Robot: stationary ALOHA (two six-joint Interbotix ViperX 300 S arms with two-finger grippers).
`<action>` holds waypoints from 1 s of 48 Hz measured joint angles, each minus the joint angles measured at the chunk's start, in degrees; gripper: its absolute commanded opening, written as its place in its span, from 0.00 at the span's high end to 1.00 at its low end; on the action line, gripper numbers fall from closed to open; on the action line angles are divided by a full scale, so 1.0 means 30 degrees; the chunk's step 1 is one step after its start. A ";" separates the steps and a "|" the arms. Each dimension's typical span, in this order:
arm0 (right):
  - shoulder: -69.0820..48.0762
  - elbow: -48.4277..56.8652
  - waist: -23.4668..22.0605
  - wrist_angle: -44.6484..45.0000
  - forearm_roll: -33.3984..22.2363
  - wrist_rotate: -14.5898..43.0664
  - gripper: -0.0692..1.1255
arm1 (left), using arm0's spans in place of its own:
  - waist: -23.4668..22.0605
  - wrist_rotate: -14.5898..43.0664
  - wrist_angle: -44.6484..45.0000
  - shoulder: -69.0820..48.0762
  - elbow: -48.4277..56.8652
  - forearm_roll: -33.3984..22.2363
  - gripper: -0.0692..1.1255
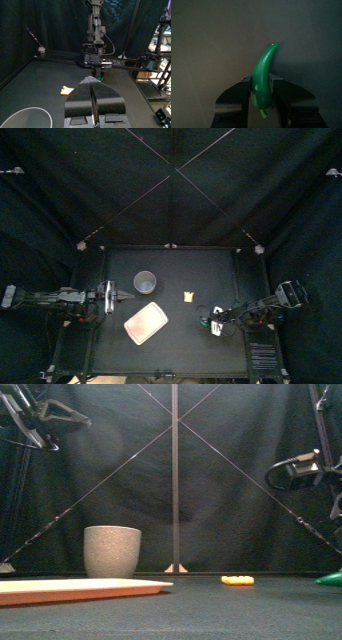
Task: Pick the green pepper then place it on the pink plate
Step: Place green pepper on the pink plate
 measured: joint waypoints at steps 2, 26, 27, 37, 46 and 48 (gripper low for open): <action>0.0088 -0.0439 0.0000 -0.0029 0.0000 -0.0059 0.48 | 0.0000 0.0000 0.0000 0.0000 0.0029 -0.0029 0.87; 0.3545 -0.8027 -0.1611 -0.0029 -0.5742 -0.0264 0.48 | 0.0586 -0.0059 -0.0029 0.0000 0.0234 -0.0117 0.87; 0.3867 -0.8350 -0.1729 -0.0029 -0.6123 -0.0264 0.48 | 0.0615 -0.0059 -0.0029 0.0000 0.0234 -0.0146 0.87; 0.7324 -1.2012 -0.2490 0.0088 -0.8320 -0.0322 0.48 | 0.0996 -0.0029 -0.0029 0.0000 0.0498 -0.0234 0.87; 1.0020 -1.5117 -0.2783 0.0645 -0.8408 -0.0293 0.48 | 0.1289 -0.0029 -0.0029 0.0000 0.0703 -0.0264 0.87; 1.0518 -1.5674 -0.2812 0.0762 -0.8379 -0.0293 0.48 | 0.1318 -0.0029 -0.0029 0.0000 0.0732 -0.0234 0.87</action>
